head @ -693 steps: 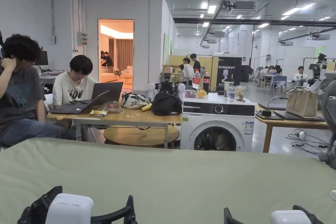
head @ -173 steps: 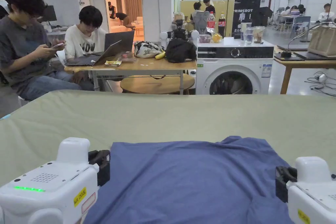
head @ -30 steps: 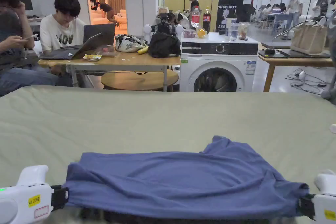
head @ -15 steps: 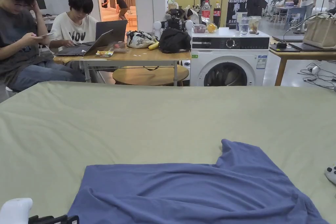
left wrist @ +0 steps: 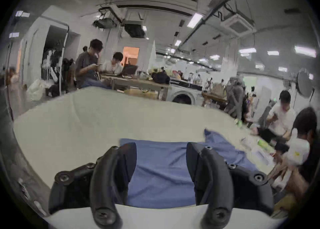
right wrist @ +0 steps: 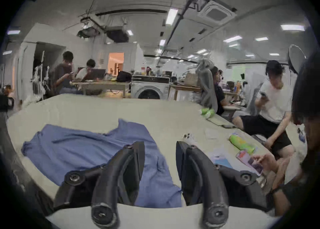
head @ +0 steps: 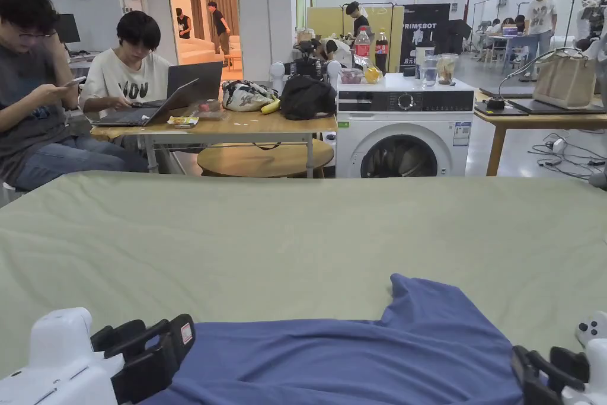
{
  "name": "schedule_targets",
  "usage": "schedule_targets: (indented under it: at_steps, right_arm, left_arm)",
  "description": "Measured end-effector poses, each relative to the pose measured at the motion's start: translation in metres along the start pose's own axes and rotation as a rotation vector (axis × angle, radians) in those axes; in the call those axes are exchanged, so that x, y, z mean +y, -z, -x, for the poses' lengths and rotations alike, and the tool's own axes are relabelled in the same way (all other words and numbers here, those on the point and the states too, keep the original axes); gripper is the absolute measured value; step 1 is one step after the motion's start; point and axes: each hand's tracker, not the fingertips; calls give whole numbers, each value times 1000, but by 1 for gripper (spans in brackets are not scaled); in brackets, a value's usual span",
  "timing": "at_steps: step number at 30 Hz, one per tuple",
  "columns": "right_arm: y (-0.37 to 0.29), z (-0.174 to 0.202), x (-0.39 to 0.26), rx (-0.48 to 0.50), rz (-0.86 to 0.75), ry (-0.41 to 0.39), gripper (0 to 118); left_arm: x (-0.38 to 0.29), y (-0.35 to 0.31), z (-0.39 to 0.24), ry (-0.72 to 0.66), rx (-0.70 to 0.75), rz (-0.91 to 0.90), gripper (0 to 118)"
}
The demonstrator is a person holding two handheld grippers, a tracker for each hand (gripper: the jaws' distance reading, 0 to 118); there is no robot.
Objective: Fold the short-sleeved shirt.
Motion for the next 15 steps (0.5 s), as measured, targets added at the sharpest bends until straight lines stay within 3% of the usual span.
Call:
schedule_targets:
  at_steps: [3,4,7,9,10,11,13,15]
  right_arm:
    - [8,12,0,53,32,-6,37]
    - [10,15,-1,75,38,-13,37]
    - [14,25,-3,103,50,-14,19]
    - [17,31,-5,92,56,-39,15]
    - [18,33,-6,91,60,-42,8]
    - [18,34,-7,98,58,-43,5]
    - [21,38,-9,98,54,-55,0]
    - [23,39,-8,124,59,-54,0]
  left_arm:
    - [2,-2,4,-168,-135,-46,59]
    - [4,-2,1,-149,-102,-26,59]
    - [2,-8,-34,222,84,-67,59]
    - [4,-10,-36,168,27,-37,58]
    - [5,-11,-32,147,-37,-34,35]
    - [6,-13,-31,139,-25,-25,3]
    - [8,-9,-36,221,95,-20,0]
    - [10,-2,-24,165,85,36,0]
